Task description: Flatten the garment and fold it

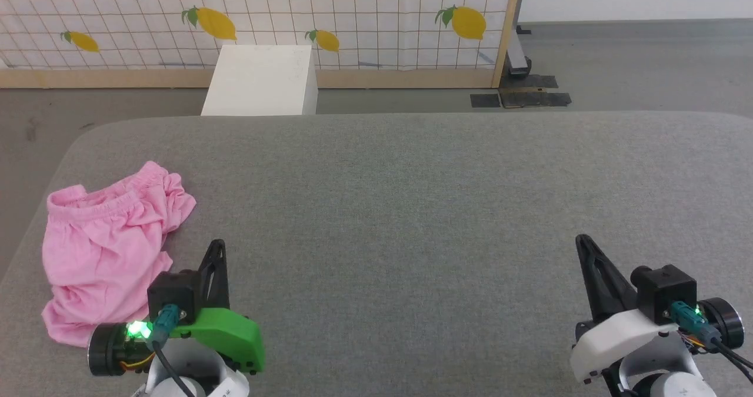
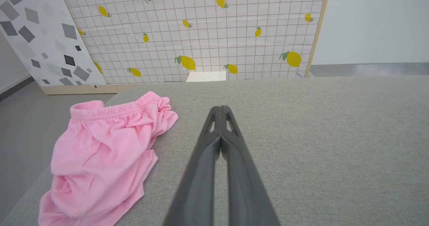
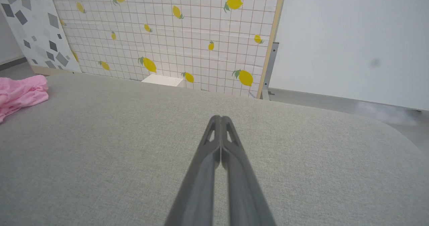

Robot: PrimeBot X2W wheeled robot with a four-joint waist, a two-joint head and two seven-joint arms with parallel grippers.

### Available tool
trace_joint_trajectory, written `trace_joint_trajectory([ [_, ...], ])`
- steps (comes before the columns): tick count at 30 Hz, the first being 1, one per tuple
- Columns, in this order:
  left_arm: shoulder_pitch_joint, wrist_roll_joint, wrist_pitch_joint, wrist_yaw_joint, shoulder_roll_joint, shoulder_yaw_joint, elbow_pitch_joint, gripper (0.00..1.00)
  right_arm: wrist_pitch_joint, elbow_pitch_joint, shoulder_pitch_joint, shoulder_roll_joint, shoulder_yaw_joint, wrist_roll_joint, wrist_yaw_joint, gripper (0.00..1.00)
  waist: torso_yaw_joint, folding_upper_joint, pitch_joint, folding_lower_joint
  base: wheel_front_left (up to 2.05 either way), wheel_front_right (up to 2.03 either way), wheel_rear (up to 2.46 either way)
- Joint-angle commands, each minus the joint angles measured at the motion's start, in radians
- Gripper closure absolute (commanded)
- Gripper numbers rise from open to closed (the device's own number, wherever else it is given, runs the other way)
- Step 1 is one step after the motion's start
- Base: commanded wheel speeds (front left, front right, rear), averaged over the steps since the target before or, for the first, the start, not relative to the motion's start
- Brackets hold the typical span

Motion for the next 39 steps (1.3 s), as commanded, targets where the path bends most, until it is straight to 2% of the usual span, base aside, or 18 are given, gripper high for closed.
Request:
trace_joint_trajectory([
  [1,0.011,0.013,0.001,0.006,-0.003,0.003,-0.002,1.0,0.0,-0.005,-0.017,0.003,0.002,-0.006,-0.002,1.0,0.0,0.0,0.0,0.0,0.0,0.0,0.0],
  [4,0.011,0.013,0.001,0.006,-0.003,0.003,-0.002,1.0,0.0,-0.005,-0.017,0.003,0.002,-0.006,-0.002,1.0,0.0,0.0,0.0,0.0,0.0,0.0,0.0],
  [5,0.0,0.0,0.0,0.0,0.0,0.0,0.0,0.0,0.0,0.0,0.0,0.0,0.0,0.0,0.0,0.0,0.0,0.0,0.0,0.0,0.0,0.0,0.0],
  [39,-0.047,-0.045,-0.062,0.003,-0.001,-0.045,0.07,0.0,-0.062,0.029,-0.023,0.0,-0.015,0.005,0.0,0.0,0.003,0.0,0.004,0.0,0.0,0.0,0.0],
])
